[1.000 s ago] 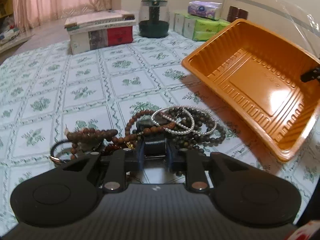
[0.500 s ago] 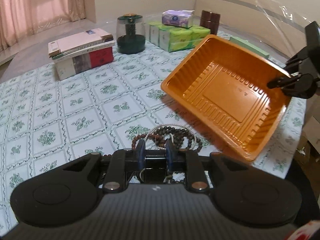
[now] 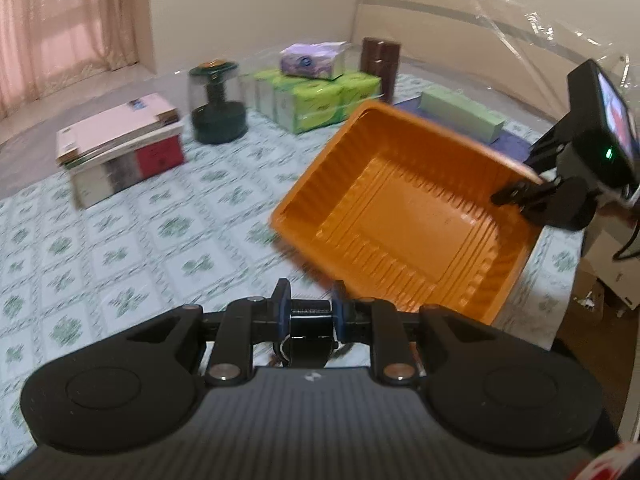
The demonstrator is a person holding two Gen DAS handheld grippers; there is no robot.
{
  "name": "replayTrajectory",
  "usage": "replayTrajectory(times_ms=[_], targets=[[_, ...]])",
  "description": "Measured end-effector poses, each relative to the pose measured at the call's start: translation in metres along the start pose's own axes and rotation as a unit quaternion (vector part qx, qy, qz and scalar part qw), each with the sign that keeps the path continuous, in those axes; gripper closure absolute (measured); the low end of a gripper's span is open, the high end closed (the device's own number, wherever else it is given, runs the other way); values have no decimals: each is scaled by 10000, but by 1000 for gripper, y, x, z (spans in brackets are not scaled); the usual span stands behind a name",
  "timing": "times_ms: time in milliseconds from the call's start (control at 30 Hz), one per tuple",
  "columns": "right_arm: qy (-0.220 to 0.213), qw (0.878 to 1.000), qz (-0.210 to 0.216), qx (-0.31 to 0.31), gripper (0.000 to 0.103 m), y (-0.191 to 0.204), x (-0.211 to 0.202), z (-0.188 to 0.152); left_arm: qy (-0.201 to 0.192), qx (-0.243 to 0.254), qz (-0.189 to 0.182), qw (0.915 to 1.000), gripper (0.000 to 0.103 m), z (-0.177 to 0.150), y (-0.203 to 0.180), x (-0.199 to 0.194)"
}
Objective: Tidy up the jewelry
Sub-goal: 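Carry the black watch into the orange tray and open the left tool while the right tool holds the tray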
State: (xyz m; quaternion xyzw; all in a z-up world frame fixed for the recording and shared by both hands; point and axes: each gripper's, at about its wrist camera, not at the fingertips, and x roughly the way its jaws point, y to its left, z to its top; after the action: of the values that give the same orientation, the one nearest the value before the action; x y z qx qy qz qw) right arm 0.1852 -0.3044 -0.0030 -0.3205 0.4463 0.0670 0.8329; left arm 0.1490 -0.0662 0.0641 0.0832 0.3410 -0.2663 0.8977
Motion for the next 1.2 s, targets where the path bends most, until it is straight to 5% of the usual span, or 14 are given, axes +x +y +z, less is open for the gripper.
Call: replayTrajectory(times_ms=[367, 667, 1000, 1200], targets=[[47, 10000, 70, -26, 98, -3, 3, 0, 24, -95, -838, 9964, 84, 46, -46, 44], [18, 10000, 88, -8, 97, -5, 6, 0, 380, 80, -1071, 9935, 84, 47, -77, 76], [-4, 10000, 82, -16, 97, -3, 8, -3, 422, -88, -1127, 9927, 78, 43, -77, 81], [-11, 10000, 96, 20, 97, -4, 7, -5, 195, -348, -665, 9970, 76, 33, -36, 55]])
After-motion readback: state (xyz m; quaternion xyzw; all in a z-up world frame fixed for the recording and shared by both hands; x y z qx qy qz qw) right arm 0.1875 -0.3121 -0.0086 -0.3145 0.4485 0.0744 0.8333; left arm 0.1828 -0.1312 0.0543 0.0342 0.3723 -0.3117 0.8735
